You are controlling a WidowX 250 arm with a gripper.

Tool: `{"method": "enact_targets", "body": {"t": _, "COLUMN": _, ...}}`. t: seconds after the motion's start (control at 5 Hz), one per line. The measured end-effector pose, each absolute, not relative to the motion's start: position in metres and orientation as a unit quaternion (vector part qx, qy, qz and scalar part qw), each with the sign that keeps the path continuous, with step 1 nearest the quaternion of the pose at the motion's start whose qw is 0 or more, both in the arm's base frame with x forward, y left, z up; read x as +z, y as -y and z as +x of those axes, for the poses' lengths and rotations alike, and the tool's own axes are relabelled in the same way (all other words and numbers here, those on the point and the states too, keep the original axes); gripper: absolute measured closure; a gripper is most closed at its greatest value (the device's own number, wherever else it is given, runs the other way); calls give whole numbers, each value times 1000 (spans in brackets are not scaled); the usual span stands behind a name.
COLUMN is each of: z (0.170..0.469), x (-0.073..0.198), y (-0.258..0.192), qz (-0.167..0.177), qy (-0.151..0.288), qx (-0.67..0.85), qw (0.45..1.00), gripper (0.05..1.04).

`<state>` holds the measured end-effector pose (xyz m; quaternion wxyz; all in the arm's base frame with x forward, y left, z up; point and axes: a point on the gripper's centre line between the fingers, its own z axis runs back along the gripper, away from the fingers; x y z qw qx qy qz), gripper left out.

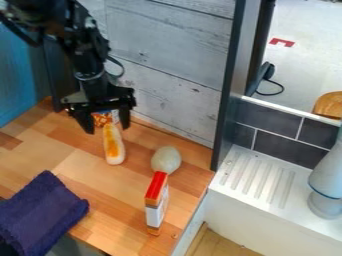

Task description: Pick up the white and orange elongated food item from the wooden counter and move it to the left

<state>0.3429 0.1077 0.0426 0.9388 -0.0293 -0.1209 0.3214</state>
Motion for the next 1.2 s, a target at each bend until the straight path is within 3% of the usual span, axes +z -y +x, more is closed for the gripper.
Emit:
{"method": "enact_targets", "body": {"t": 0.6, "z": 361, "x": 23, "y": -113, "qz": 83, "qy": 37, "qx": 291, "qw": 952, "gripper": 83}}
{"method": "enact_targets", "body": {"t": 1.2, "z": 360, "x": 8, "y": -111, "qz": 73, "qy": 53, "qx": 290, "qw": 953, "gripper": 83}}
